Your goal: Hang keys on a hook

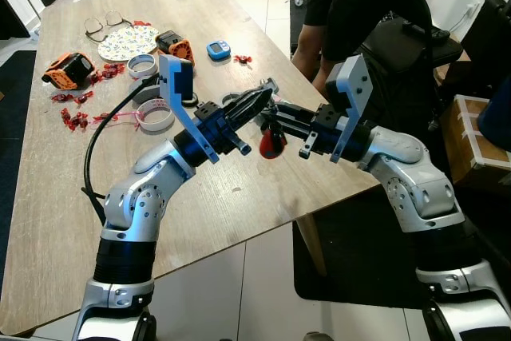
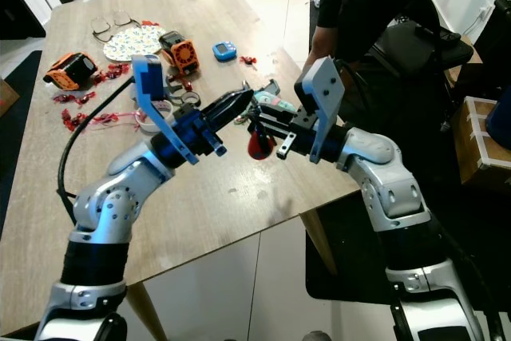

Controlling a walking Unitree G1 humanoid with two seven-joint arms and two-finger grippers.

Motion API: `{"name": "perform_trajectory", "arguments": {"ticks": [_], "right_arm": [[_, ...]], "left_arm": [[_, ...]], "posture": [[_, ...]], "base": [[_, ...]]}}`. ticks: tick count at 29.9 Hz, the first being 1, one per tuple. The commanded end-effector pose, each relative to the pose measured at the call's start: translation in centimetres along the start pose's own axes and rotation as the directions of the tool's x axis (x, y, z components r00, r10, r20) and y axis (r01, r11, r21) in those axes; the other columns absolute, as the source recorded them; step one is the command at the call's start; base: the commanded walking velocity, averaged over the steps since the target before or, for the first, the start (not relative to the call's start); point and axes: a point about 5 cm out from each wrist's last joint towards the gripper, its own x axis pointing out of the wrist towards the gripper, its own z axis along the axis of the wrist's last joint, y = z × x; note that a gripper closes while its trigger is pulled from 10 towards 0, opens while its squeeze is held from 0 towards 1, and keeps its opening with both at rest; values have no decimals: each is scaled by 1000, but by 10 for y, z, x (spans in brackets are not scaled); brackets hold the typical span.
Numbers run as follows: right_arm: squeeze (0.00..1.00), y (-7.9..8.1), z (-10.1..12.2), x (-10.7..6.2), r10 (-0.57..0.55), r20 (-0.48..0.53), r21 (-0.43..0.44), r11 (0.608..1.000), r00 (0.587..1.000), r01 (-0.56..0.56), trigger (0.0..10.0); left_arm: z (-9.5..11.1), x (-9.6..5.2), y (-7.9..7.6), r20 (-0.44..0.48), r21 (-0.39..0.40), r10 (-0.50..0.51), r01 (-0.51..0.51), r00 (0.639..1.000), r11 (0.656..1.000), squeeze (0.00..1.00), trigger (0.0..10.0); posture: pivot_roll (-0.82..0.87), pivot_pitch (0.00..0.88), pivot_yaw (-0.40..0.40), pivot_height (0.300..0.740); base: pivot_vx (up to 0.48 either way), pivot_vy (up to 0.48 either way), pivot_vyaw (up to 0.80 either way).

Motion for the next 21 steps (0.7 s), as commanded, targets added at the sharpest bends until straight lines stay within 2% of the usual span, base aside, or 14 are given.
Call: {"name": "perform_trajectory", "arguments": {"ticks": [1, 2, 4, 5, 10, 11, 12, 17, 18, 19, 21], "right_arm": [[0, 4, 5, 7, 29, 20, -22, 999, 999, -28, 0], [0, 5, 6, 7, 30, 21, -23, 999, 999, -29, 1529], [0, 5, 6, 7, 32, 23, -24, 999, 999, -32, 5529], [0, 6, 6, 8, 37, 25, -23, 999, 999, -37, 10000], [0, 6, 7, 8, 31, 26, -26, 999, 999, -31, 10000], [0, 6, 7, 8, 30, 27, -27, 999, 999, -29, 10000], [0, 6, 7, 8, 29, 27, -27, 999, 999, -28, 10000], [0, 6, 8, 8, 29, 28, -29, 999, 999, -28, 10000], [0, 6, 8, 8, 30, 28, -29, 999, 999, -29, 10000], [0, 6, 8, 8, 31, 29, -30, 999, 999, -30, 10000], [0, 6, 8, 8, 32, 29, -30, 999, 999, -31, 10000]], "left_arm": [[-4, -1, -4, -34, 3, -26, 26, 999, 1000, 0, 10000], [-4, -1, -4, -34, 3, -26, 26, 999, 1000, 0, 10000], [-4, -1, -4, -33, 1, -27, 27, 999, 1000, 0, 10000], [-4, 0, -4, -32, 1, -27, 27, 999, 1000, 0, 10000], [-5, 1, -6, -26, -12, -40, 39, 999, 999, 0, 10000], [-5, 1, -6, -17, -21, -40, 40, 999, 999, 0, 9686], [-5, 1, -6, -8, -31, -42, 42, 999, 999, 0, 0], [-3, 1, -6, -7, -30, -46, 46, 999, 998, 0, 0], [-4, 1, -5, -10, -32, -34, 34, 999, 999, 298, 10000], [-4, 1, -4, -14, -29, -20, 20, 1000, 999, 259, 10000], [-4, 1, -3, -17, -28, -13, 12, 1000, 1000, 259, 10000]], "posture": [[-179, 147, 105, 740], [-179, 147, 105, 740], [-179, 147, 105, 740], [-179, 147, 105, 740], [-179, 147, 105, 740], [-179, 147, 105, 740], [-179, 147, 105, 740], [-179, 147, 105, 740], [-179, 147, 105, 740], [-179, 147, 105, 740], [-179, 147, 105, 740]], "base": [[0, 0, 0], [0, 0, 0], [0, 0, 0], [0, 0, 0], [0, 0, 0], [0, 0, 0], [0, 0, 0], [0, 0, 0], [0, 0, 0], [0, 0, 0], [0, 0, 0]]}}
